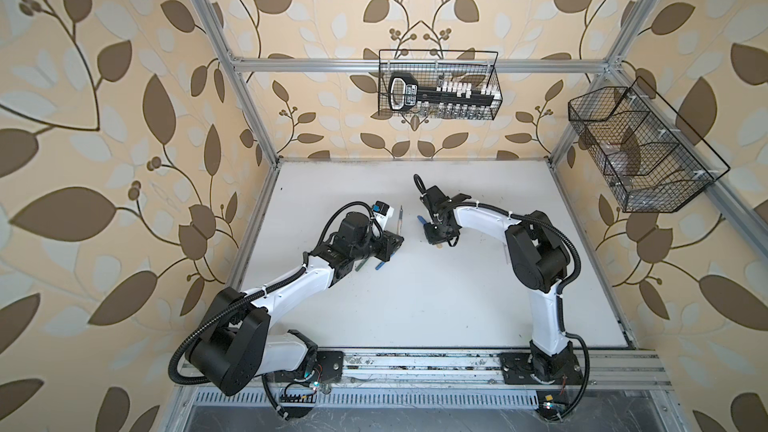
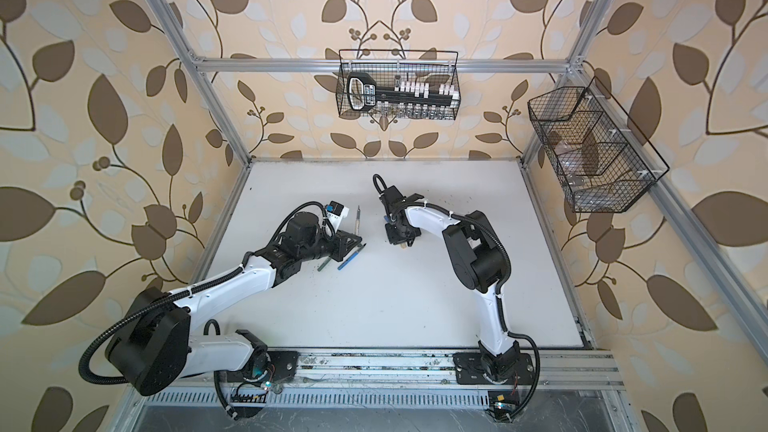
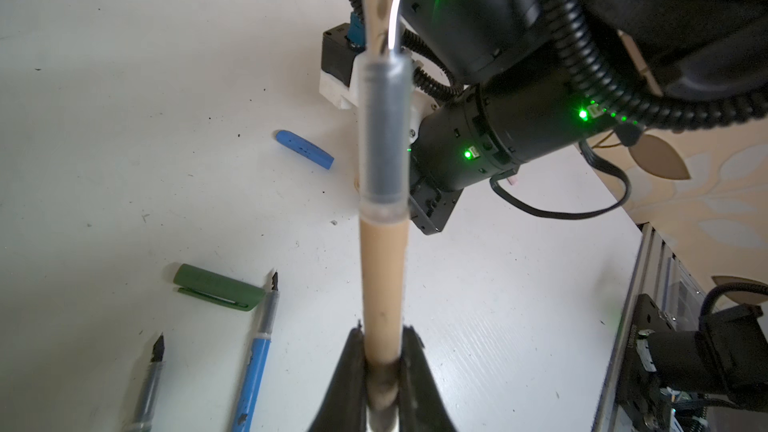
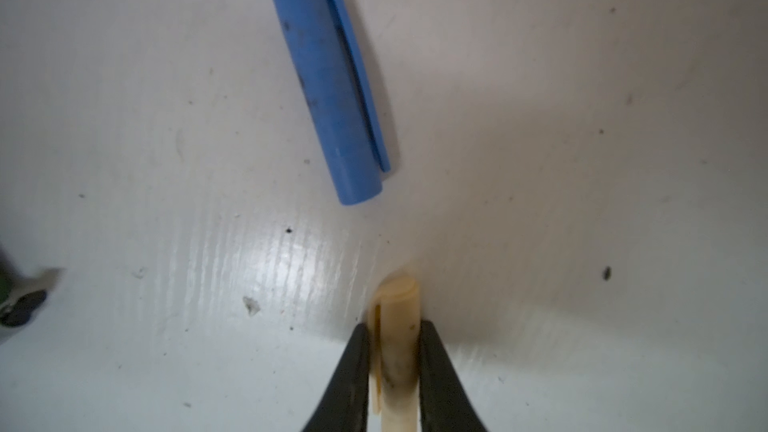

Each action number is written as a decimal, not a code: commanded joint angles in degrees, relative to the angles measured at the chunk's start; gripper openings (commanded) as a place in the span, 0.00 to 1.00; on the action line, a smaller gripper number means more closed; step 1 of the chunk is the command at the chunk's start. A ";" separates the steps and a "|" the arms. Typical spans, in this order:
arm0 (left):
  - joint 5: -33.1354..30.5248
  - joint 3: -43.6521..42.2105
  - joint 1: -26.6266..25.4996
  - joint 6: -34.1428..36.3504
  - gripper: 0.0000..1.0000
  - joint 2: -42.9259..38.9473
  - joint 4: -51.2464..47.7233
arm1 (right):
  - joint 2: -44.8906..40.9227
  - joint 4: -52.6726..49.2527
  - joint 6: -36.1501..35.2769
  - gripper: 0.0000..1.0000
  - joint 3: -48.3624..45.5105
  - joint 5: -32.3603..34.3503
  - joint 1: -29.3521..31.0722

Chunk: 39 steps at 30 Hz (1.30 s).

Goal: Insert the pens into the pen caps
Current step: 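Grasp the cream cap with the right gripper and lift it, then carry the cream cap open-end down over the wooden pen nib with the right gripper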

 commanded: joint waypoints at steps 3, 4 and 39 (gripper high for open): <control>0.85 0.81 -0.33 0.69 0.14 -0.19 1.20 | -4.92 3.53 0.22 0.19 -5.68 -1.38 -0.72; 1.00 0.90 -0.31 0.69 0.14 -0.04 1.20 | -6.03 4.67 0.47 0.19 -6.76 -1.81 -0.87; 2.89 2.35 -5.31 0.59 0.14 3.42 1.50 | -44.06 63.87 20.98 0.18 -52.91 -18.99 -4.66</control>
